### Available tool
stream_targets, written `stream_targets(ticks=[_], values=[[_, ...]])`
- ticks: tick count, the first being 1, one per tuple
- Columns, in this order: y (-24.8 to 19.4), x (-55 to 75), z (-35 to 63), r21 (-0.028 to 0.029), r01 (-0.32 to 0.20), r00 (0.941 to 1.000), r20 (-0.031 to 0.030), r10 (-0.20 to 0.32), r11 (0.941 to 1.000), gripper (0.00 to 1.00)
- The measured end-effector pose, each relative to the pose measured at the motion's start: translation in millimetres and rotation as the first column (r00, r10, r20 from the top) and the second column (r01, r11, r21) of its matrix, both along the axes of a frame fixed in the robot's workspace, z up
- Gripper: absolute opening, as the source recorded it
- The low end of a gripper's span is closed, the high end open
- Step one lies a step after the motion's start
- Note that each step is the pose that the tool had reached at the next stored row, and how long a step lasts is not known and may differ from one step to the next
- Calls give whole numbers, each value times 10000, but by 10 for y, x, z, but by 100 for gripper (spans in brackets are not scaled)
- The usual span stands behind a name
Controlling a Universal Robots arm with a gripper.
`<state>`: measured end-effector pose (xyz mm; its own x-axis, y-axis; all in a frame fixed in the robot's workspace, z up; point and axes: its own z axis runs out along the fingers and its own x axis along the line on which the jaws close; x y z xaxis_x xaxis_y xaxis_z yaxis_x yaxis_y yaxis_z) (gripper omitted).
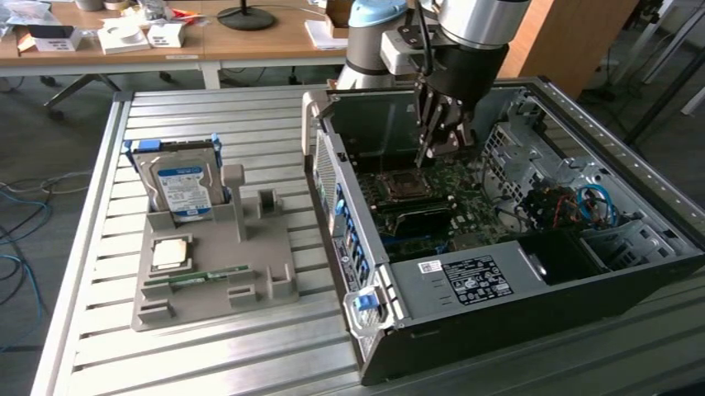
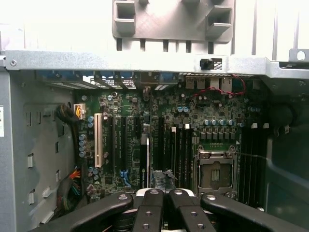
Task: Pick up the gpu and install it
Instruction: 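Press down on the gpu until it lock into place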
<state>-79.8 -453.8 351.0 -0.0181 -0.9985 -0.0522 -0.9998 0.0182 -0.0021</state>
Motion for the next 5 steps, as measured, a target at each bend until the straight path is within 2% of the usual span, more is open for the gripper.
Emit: stream_targets(ticks=[5], values=[[0, 0, 0, 0, 0, 10000, 0, 0, 10000, 11]])
